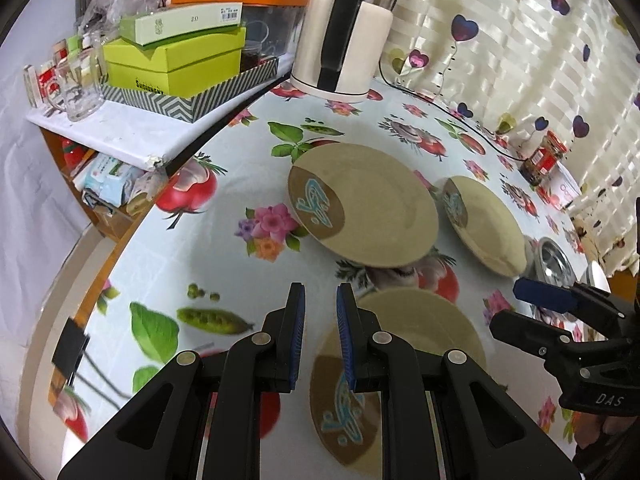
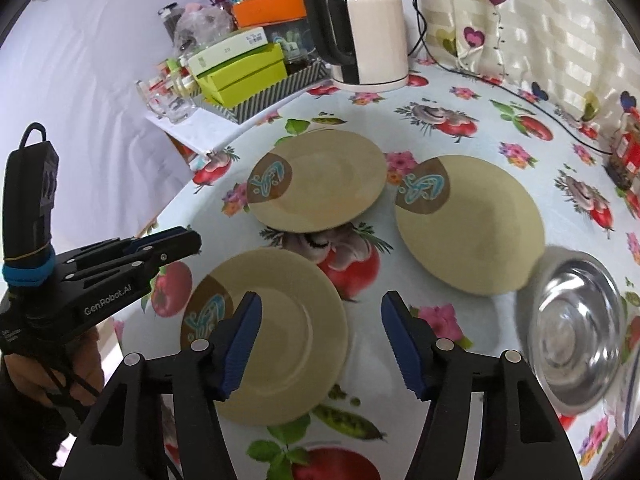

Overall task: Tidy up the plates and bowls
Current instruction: 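Move the right gripper to a beige logo plate and grasp its rim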

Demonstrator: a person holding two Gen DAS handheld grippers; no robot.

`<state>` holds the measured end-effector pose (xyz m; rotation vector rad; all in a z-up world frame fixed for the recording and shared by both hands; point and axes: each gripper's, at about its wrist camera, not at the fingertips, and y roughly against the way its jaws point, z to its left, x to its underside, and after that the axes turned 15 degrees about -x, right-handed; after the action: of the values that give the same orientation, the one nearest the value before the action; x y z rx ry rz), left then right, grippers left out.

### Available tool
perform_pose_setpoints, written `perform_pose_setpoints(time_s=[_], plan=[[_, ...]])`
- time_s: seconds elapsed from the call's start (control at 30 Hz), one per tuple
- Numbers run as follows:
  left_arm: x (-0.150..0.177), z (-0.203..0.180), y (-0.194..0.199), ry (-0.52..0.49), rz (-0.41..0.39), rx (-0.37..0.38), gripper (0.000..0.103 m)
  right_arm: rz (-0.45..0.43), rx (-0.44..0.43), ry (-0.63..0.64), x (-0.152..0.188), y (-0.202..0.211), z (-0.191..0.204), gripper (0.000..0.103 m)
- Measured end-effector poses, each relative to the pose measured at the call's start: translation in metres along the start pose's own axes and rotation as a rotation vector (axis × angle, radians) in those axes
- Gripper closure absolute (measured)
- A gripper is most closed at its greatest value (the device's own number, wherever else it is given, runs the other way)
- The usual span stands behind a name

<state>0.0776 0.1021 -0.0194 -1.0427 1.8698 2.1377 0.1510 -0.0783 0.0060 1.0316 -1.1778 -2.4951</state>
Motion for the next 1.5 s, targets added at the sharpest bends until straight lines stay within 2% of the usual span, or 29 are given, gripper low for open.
perform_pose_setpoints(time_s=[0.33, 0.5, 0.67, 0.87, 1.2, 1.33, 1.5], plan=[[-0.026, 0.008, -0.030, 0.033, 0.024, 0.047, 0.086, -0.004, -0.024, -0.067, -0.028, -0.024, -0.018, 0.041], [-0.036, 0.009, -0.044, 0.054, 0.037, 0.081, 0.086, 0.004, -0.029, -0.104, -0.037, -0.038, -0.030, 0.052], [-0.045, 0.008, -0.057, 0.074, 0.055, 0.104, 0.086, 0.012, -0.039, -0.140, -0.044, -0.050, -0.040, 0.055], [-0.053, 0.007, -0.067, 0.076, 0.056, 0.099, 0.086, 0.021, -0.047, -0.179, -0.052, -0.062, -0.050, 0.061], [-0.060, 0.010, -0.081, 0.096, 0.072, 0.102, 0.086, 0.023, -0.045, -0.238, -0.061, -0.074, -0.063, 0.061], [-0.062, 0.007, -0.083, 0.081, 0.065, 0.100, 0.086, 0.031, -0.035, -0.243, -0.062, -0.079, -0.066, 0.070], [-0.062, 0.006, -0.081, 0.075, 0.064, 0.094, 0.086, 0.027, -0.027, -0.244, -0.064, -0.080, -0.067, 0.071]])
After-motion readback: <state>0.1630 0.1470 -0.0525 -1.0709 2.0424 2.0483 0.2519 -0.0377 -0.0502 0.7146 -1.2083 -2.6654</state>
